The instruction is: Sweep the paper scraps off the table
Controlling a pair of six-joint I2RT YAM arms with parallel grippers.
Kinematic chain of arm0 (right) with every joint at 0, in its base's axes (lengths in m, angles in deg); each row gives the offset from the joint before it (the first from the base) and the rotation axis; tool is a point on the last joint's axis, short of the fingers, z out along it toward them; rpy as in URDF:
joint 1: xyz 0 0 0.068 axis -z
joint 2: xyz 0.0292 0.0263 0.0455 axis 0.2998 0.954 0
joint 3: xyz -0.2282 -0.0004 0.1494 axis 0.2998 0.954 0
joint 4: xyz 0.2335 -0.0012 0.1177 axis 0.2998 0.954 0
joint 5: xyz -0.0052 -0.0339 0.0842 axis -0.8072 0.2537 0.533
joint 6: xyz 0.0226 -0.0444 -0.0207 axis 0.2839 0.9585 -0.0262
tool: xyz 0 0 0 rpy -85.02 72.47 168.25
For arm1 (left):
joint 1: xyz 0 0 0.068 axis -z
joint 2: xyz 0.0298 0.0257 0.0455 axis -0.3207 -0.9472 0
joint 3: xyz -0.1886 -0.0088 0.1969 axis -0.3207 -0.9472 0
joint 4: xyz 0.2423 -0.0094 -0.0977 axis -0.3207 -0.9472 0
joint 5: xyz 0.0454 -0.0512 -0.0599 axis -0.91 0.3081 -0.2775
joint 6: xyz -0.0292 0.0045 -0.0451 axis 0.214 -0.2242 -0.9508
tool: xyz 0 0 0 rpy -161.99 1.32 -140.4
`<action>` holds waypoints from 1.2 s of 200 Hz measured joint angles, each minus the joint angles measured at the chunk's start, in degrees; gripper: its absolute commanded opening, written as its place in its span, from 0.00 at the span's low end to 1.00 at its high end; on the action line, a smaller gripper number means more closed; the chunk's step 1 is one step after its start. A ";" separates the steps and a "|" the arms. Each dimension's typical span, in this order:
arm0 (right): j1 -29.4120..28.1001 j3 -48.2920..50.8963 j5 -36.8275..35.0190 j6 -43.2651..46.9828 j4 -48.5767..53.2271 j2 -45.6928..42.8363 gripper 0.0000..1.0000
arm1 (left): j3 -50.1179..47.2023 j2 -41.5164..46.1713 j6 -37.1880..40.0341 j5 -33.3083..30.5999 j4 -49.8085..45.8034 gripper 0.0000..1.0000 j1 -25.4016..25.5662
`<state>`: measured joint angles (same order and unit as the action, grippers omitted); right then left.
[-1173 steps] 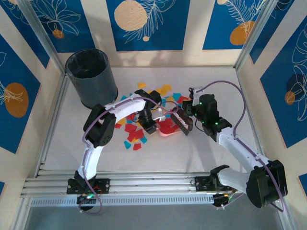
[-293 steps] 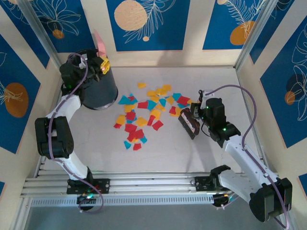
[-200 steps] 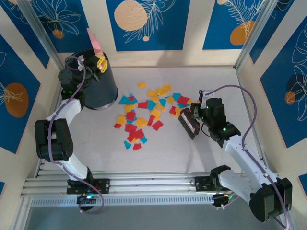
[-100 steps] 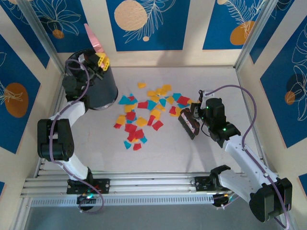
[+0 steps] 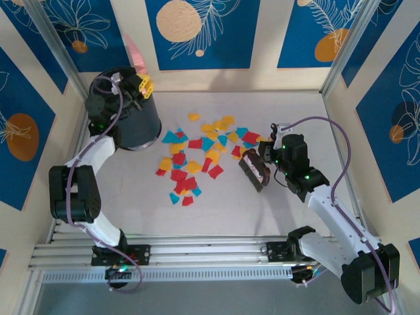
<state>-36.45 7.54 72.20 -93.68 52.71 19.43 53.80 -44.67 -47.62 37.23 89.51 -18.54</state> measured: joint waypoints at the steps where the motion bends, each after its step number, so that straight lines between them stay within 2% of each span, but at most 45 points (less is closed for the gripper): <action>1: 0.00 0.00 0.11 -0.07 -0.04 0.02 0.00 | 0.07 0.15 0.50 0.07 -0.46 0.00 0.00; 21: -0.15 -0.17 2.89 -1.97 -1.55 1.25 0.00 | 2.40 3.39 11.19 1.92 -12.79 0.00 0.35; 53: -1.62 -1.05 7.43 -5.75 -3.65 5.29 0.00 | 10.29 8.24 36.50 1.81 -40.24 0.00 1.70; 84: -5.29 -2.62 11.10 -9.44 -7.39 10.78 0.00 | 17.35 12.31 61.66 -3.08 -65.22 0.00 4.20; 119: -10.97 -5.22 13.31 -13.75 -11.91 17.53 0.00 | 19.96 15.30 82.18 -12.31 -85.85 0.00 5.25; 148: -15.26 -7.34 13.49 -18.10 -16.68 23.63 0.00 | 19.93 16.26 92.59 -20.76 -96.74 0.00 5.25; 177: -19.08 -10.19 13.49 -22.34 -20.39 30.34 0.00 | 19.74 17.55 98.57 -26.95 -102.55 0.00 5.27; 240: -22.21 -15.58 13.51 -28.46 -25.09 41.90 0.00 | 18.01 19.34 103.67 -29.49 -105.88 0.00 5.29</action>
<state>-58.66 -8.04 85.70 -122.14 27.61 61.33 71.81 -25.32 56.04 7.75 -16.36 -13.25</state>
